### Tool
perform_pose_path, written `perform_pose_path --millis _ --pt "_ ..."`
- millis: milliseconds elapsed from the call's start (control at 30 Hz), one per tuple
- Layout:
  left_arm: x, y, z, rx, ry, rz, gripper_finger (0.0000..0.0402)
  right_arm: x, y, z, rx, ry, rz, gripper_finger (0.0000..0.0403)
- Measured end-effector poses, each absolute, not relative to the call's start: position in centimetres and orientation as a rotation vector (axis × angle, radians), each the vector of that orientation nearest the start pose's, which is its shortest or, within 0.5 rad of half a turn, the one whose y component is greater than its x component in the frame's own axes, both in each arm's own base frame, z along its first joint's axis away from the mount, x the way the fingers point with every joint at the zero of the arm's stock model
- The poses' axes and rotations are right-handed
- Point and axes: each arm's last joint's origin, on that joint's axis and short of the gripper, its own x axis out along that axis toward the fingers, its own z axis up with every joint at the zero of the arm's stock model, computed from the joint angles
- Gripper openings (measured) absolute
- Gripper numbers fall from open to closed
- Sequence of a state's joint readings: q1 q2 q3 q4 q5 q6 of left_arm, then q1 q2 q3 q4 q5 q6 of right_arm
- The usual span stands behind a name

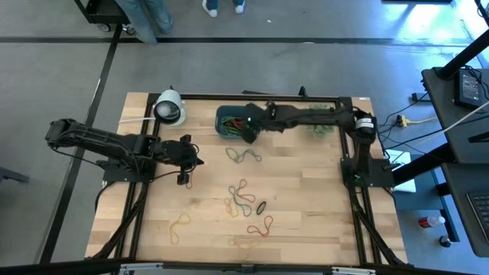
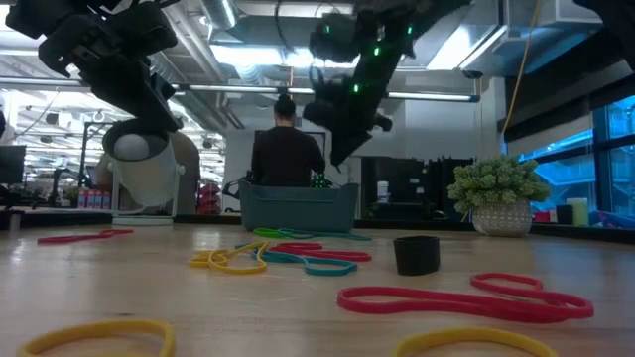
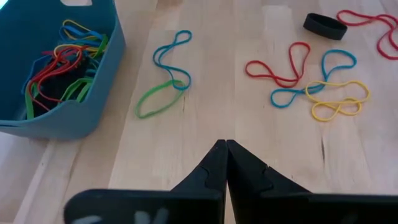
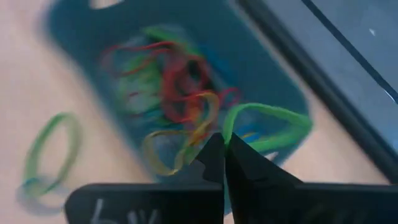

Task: Pick and place rubber bands into bin
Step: Put the green rubber band into the blue bin, then put the yellow rubber band into the blue bin

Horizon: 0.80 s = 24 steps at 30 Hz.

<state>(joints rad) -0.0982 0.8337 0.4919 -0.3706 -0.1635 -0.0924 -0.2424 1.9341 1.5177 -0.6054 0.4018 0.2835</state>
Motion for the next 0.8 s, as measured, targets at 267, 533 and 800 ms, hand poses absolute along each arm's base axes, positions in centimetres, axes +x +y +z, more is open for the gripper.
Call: perform_pose_path --millis 267,533,800 --pt "16.6 -1.2 21.0 0.006 0.711 0.095 0.0003 39.6 -13.4 21.2 0.227 0.958 -0.722 0.0037" --pt "16.6 -1.2 21.0 0.004 0.71 0.095 0.0006 39.6 -13.1 21.1 0.21 0.98 -0.699 0.0083" --pt "16.6 -1.2 21.0 0.006 0.709 0.094 0.0008 39.3 -12.7 21.1 0.176 1.027 -0.676 0.0114"
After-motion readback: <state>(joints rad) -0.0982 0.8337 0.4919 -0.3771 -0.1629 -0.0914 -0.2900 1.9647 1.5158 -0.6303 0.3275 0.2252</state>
